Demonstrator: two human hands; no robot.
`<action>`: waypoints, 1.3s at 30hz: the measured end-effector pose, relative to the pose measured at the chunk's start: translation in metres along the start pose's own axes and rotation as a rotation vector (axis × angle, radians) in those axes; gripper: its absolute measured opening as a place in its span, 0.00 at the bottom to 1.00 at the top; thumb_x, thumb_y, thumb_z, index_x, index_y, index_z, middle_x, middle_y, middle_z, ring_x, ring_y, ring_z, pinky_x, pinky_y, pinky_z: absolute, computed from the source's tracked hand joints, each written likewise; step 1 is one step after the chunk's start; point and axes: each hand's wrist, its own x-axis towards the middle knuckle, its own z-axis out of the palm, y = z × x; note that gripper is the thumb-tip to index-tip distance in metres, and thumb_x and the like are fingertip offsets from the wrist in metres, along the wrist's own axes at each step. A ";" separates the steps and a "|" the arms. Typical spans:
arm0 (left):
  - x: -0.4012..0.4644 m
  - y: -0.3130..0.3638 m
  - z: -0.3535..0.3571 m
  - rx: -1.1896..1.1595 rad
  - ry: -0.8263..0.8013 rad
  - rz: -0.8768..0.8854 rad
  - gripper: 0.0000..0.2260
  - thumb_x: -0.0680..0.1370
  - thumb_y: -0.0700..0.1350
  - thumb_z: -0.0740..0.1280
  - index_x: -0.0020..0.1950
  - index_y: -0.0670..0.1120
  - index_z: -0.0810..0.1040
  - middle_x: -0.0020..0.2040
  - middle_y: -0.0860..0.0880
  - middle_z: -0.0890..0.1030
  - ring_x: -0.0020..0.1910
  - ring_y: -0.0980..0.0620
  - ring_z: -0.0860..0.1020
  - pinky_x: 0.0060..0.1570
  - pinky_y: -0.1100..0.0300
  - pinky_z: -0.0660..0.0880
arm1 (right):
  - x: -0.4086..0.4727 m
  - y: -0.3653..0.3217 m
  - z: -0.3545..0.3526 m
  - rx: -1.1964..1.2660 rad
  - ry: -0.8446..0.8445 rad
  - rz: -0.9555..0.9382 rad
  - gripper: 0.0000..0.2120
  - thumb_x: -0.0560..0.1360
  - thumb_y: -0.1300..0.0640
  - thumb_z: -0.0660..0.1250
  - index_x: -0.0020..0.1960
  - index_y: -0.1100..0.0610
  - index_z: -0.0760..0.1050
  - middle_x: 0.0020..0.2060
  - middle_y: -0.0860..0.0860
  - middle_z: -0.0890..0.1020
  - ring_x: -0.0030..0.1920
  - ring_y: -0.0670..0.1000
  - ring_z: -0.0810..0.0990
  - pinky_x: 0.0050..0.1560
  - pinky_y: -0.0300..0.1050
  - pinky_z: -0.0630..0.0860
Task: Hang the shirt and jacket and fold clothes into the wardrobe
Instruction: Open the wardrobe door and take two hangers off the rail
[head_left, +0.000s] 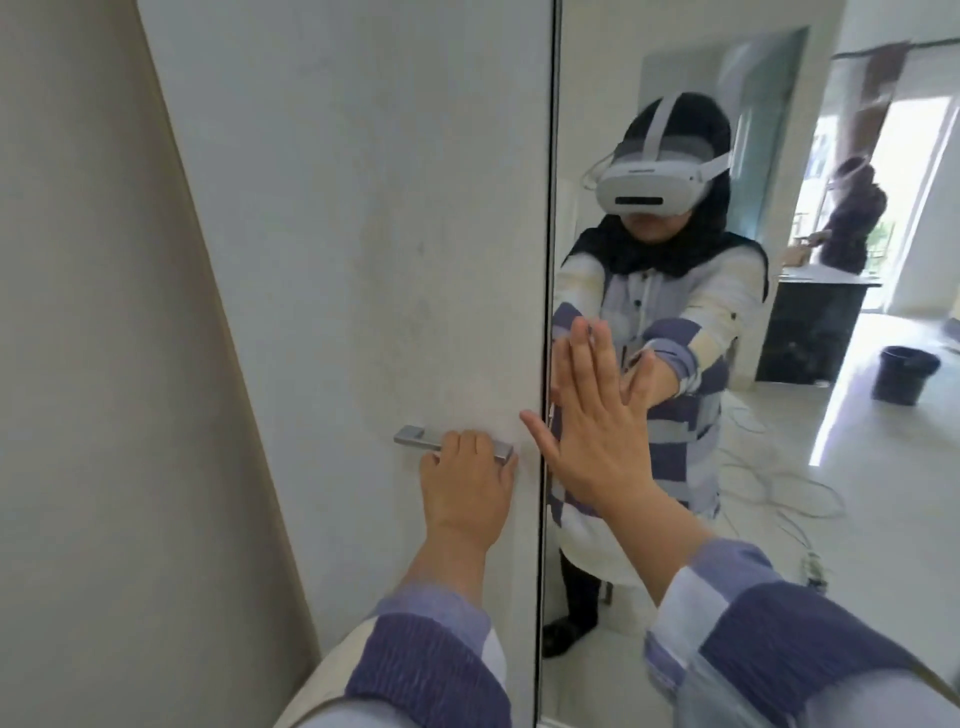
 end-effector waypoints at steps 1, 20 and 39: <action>0.000 -0.001 -0.001 -0.004 -0.006 0.007 0.23 0.80 0.58 0.46 0.63 0.46 0.71 0.60 0.47 0.74 0.60 0.47 0.70 0.53 0.51 0.67 | 0.000 -0.001 -0.001 0.006 -0.005 0.001 0.39 0.77 0.35 0.51 0.78 0.59 0.48 0.78 0.57 0.48 0.78 0.57 0.46 0.72 0.69 0.43; -0.109 -0.070 -0.061 -0.102 0.157 0.009 0.28 0.72 0.70 0.51 0.52 0.49 0.74 0.50 0.52 0.77 0.51 0.51 0.75 0.52 0.55 0.68 | -0.043 -0.060 -0.059 0.503 0.022 -0.369 0.28 0.81 0.46 0.48 0.75 0.60 0.61 0.74 0.54 0.64 0.76 0.52 0.56 0.75 0.60 0.52; -0.225 -0.165 -0.150 0.638 0.250 -0.290 0.54 0.61 0.57 0.74 0.78 0.47 0.46 0.78 0.47 0.38 0.77 0.48 0.41 0.71 0.36 0.38 | -0.029 -0.251 -0.081 0.905 -0.309 -0.723 0.40 0.74 0.30 0.51 0.72 0.39 0.26 0.75 0.51 0.31 0.76 0.54 0.32 0.72 0.62 0.35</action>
